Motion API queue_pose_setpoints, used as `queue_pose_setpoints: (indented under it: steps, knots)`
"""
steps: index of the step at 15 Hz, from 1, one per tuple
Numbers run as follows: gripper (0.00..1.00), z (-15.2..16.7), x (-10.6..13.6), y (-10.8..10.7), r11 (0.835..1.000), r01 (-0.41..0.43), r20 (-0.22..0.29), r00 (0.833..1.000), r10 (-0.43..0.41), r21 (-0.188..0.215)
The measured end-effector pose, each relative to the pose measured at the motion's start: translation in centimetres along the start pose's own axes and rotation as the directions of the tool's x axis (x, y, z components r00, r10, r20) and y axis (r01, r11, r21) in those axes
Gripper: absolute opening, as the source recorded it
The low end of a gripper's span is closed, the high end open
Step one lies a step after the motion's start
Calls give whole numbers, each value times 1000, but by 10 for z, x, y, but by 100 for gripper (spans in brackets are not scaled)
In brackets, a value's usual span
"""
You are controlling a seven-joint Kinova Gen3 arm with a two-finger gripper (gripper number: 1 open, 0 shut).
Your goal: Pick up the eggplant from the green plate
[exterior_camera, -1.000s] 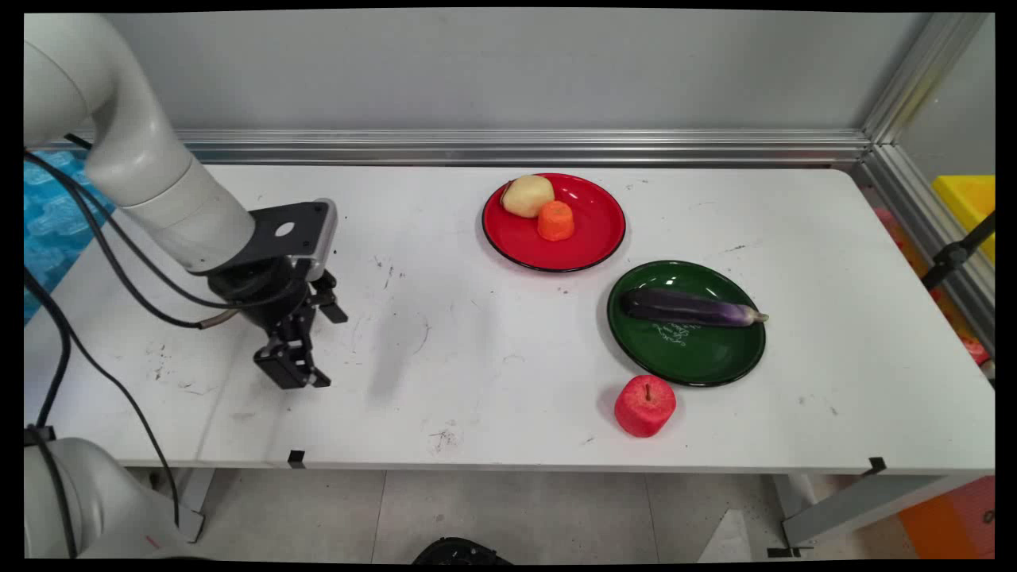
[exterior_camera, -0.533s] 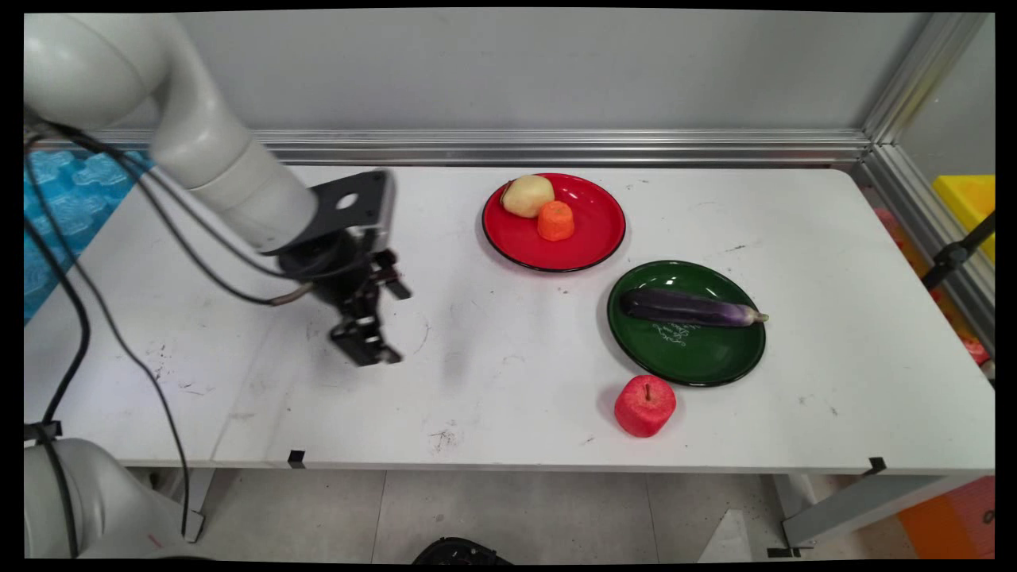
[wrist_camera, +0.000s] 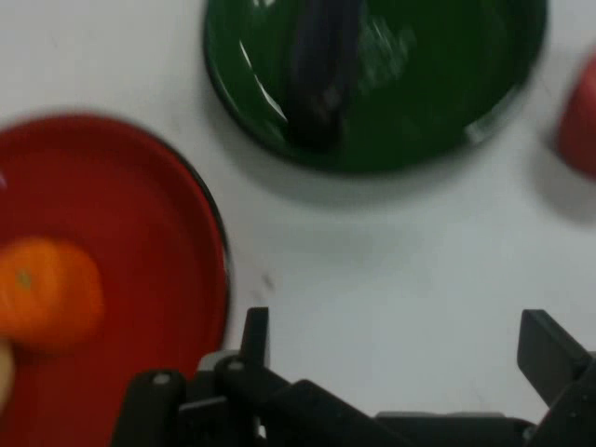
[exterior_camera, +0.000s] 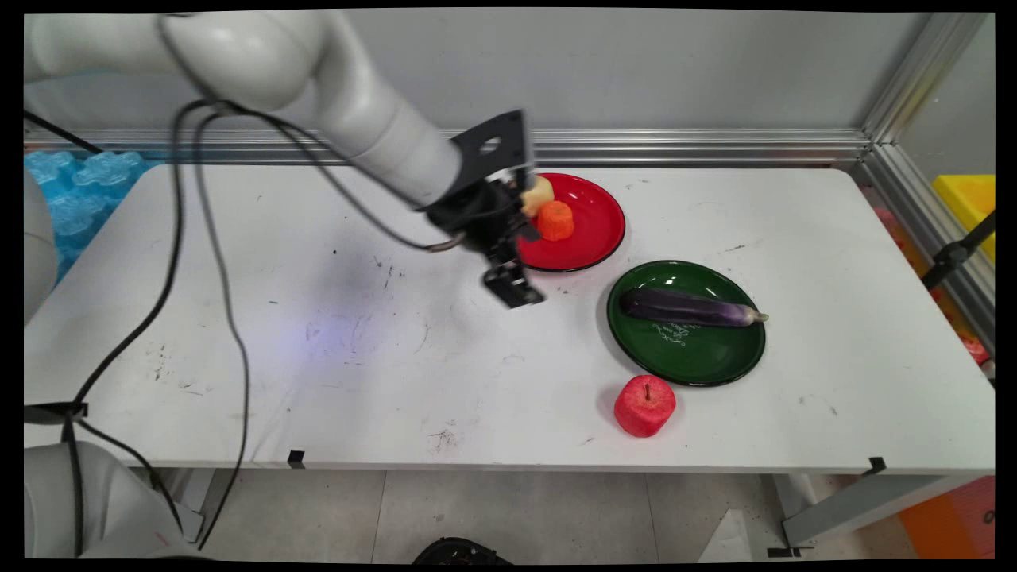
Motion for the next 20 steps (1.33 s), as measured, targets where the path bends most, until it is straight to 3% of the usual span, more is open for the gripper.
queue_pose_setpoints:
  steps: [4, 9, 20]
  knots:
    - [100, 38, 37, -20, 1000, -19, -54, 998, 20, 19]
    - [100, 82, 67, -34, 999, -41, -79, 996, 42, 8]
    - [100, 161, 85, -46, 998, -53, -35, 998, 52, -27]
